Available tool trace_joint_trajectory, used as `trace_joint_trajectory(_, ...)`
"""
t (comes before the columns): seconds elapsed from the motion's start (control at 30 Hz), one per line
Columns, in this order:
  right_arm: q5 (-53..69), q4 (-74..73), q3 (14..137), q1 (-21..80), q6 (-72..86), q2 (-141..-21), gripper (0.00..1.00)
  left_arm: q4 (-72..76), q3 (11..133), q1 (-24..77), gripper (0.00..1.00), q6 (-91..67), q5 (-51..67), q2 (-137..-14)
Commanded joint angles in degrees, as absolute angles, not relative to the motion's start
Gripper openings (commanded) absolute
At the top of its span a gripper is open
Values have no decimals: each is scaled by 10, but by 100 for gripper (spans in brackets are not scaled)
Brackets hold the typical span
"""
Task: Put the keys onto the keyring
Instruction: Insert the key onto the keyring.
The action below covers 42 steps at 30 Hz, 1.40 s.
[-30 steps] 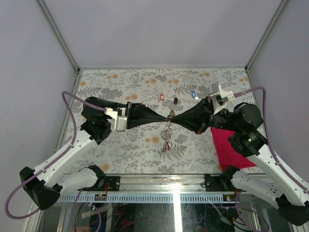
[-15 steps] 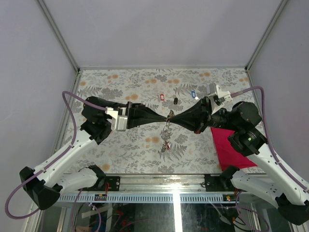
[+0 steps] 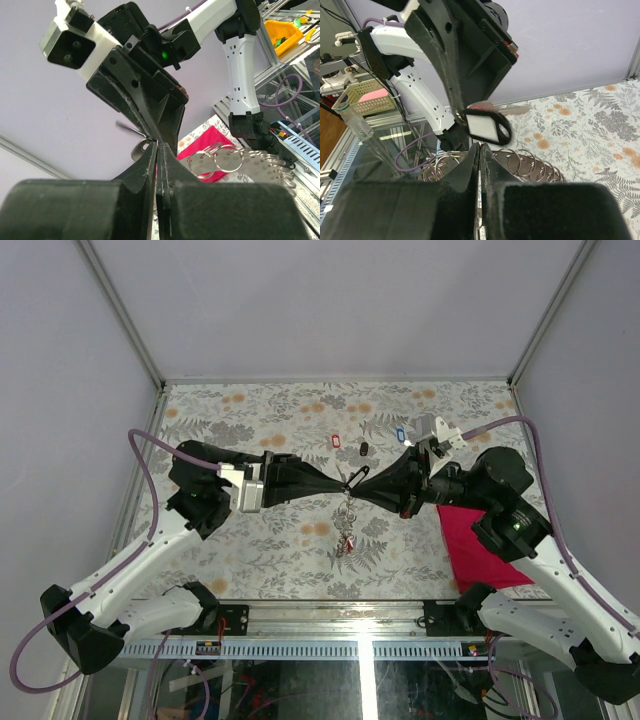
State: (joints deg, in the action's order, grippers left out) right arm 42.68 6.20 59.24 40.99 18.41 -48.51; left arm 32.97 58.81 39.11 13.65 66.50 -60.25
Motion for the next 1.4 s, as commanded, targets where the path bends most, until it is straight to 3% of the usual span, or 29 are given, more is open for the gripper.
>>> trace_joint_trajectory(0.0, 405, 86, 617, 411, 176, -485, 0, 358, 603, 396, 0, 139, 676, -598)
trace_joint_trajectory(0.27, 479, 112, 614, 411, 175, -480, 0, 357, 600, 396, 0, 140, 663, -596)
trace_joint_trajectory(0.5, 588, 22, 654, 411, 125, -506, 0, 353, 599, 397, 0, 139, 647, -593)
trace_joint_trajectory(1.0, 596, 186, 626, 411, 247, -506, 0, 353, 598, 396, 0, 137, 667, -593)
trace_joint_trajectory(1.37, 573, 199, 611, 407, 265, -519, 0, 381, 580, 396, 0, 128, 655, -575)
